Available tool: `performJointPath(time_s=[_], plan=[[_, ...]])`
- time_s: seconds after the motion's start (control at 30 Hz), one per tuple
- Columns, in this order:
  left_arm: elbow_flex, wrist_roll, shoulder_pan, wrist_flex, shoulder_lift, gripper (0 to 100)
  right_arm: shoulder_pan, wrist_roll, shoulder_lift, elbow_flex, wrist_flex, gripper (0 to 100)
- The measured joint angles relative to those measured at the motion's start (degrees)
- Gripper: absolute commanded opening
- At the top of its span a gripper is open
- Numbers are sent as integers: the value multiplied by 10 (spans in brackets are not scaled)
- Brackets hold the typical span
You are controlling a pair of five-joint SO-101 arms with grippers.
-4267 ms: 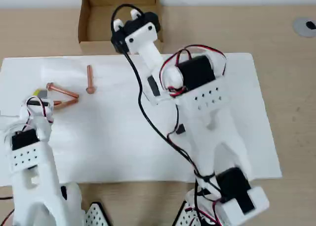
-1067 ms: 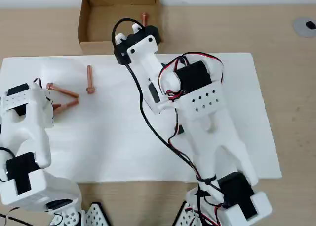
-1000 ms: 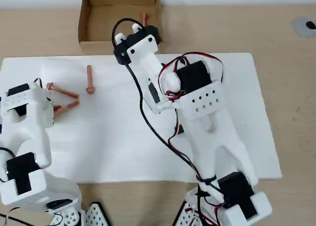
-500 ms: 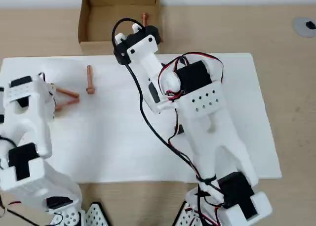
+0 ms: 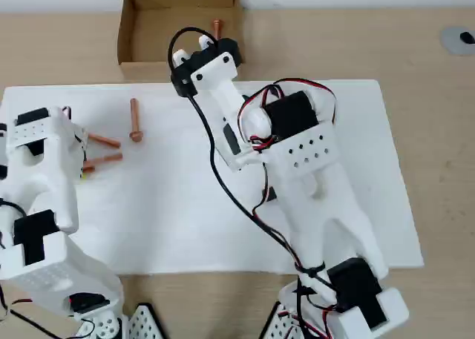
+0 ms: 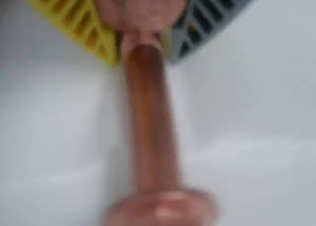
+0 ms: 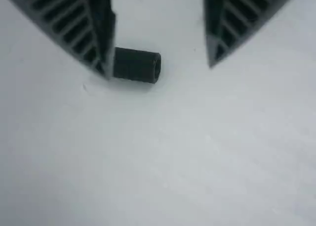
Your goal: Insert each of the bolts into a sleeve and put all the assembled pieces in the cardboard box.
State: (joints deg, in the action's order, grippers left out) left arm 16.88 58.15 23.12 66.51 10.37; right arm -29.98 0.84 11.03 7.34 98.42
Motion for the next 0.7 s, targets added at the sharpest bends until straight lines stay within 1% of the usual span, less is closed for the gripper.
performJointPath(time_s=[0.1, 0.2, 0.3, 0.57, 0.63, 0.7], plan=[[-16, -4, -1, 56, 0, 5, 0, 0, 0, 0, 0, 163], [-19, -16, -1, 84, 0, 5, 0, 0, 0, 0, 0, 163], [-19, -34, -1, 91, 0, 5, 0, 0, 0, 0, 0, 163], [-19, -43, -2, 91, 0, 6, 0, 0, 0, 0, 0, 163], [-22, -61, -2, 92, 0, 6, 0, 0, 0, 0, 0, 163], [-33, -93, -5, 95, 0, 6, 0, 0, 0, 0, 0, 163]])
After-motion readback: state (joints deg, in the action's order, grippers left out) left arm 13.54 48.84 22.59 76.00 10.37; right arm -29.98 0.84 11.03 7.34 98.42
